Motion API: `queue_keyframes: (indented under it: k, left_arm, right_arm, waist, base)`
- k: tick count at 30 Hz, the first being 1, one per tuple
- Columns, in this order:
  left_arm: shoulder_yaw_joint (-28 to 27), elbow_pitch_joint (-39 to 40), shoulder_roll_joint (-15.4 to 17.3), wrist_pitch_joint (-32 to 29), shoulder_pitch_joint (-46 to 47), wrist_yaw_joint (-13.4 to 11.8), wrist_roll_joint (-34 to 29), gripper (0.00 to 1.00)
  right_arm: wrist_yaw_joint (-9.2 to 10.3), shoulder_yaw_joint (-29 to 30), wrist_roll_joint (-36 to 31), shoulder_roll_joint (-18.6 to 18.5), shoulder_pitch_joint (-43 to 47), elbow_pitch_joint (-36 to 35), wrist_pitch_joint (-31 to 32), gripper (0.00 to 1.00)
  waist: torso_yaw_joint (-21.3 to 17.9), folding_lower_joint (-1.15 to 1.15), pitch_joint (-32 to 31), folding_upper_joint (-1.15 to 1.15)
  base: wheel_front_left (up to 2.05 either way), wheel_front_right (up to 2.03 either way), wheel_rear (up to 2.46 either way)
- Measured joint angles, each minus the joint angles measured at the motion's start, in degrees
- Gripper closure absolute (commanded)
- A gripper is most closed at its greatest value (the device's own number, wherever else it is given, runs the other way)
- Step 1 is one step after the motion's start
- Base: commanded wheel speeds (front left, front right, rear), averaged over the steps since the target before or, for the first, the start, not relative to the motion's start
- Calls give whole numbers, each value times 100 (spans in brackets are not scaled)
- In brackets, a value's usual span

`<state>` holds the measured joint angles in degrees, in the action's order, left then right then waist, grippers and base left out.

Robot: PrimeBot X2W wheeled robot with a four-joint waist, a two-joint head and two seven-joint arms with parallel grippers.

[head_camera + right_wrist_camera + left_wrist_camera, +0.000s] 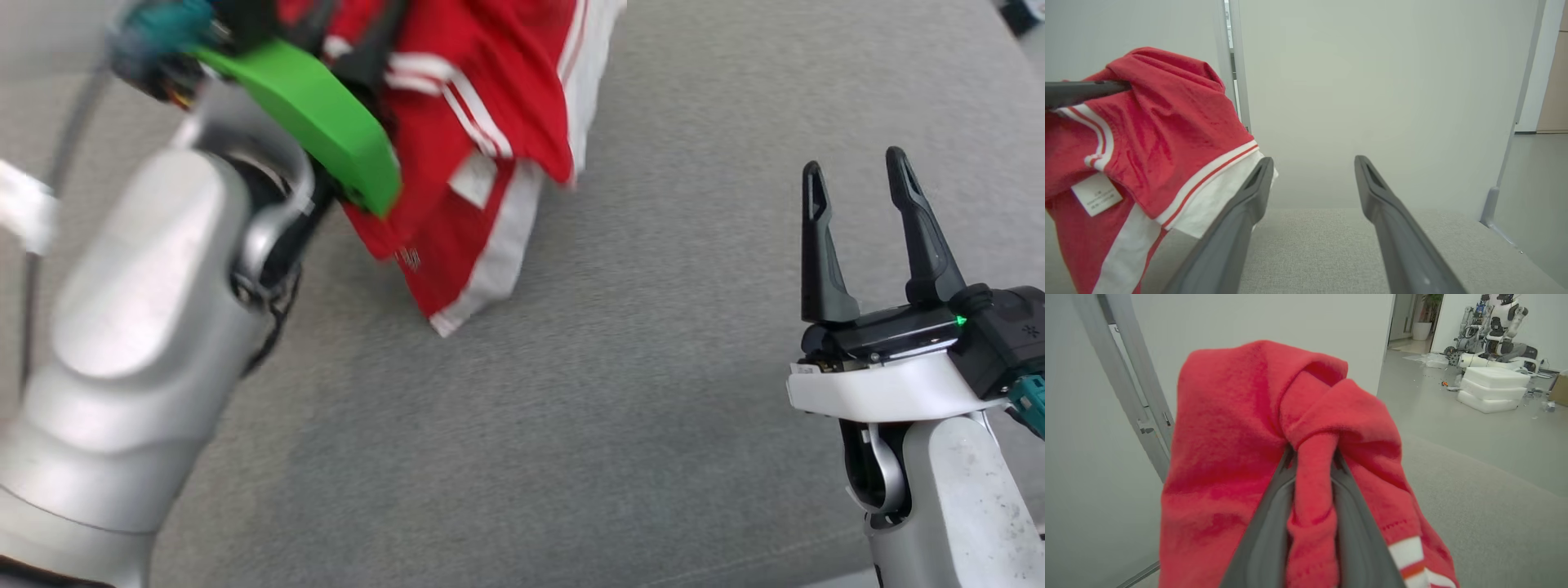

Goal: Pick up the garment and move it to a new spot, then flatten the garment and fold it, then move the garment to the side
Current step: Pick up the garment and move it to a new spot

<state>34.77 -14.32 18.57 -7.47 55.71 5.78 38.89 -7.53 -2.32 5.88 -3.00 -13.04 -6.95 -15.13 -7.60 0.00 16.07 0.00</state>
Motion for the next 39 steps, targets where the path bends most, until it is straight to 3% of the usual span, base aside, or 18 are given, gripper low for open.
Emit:
queue_keyframes:
  k: [6,13,15,16,23,34,39]
  left_arm:
    - [873,-720,-352,445,-580,86,-387,100]
    - [1483,-1918,-823,1270,-798,147,-459,100]
    - [1564,-2104,-1004,1508,-796,151,-386,58]
    - [1655,-2176,-1080,1610,-793,153,-376,0]
    - [1391,-2238,-1226,2206,-811,159,-234,0]
    - [-761,3,-1031,2261,-3216,-434,-936,0]
    - [-1713,1068,-1255,2260,-4349,-401,-1534,0]
  right_arm:
    - [0,-18,197,2,-20,-26,0,0]
    - [0,-214,286,5,-139,19,0,0]
    - [0,-280,296,9,-140,42,0,0]
    - [0,-315,293,9,-138,60,0,0]
    - [0,-480,255,13,-21,135,0,0]
    - [0,-448,48,18,419,293,0,0]
    - [0,-405,2,16,639,336,0,0]
  waist:
    - [-559,0,154,0]
    - [-838,0,475,0]
    - [-867,0,510,0]
    - [-864,0,505,0]
    - [-723,0,308,0]
    - [80,0,-326,0]
    - [376,0,-669,0]
  base:
    - [0,0,0]
    - [0,0,0]
    - [0,0,0]
    - [0,0,0]
    - [0,0,0]
    - [0,0,0]
    - [0,0,0]
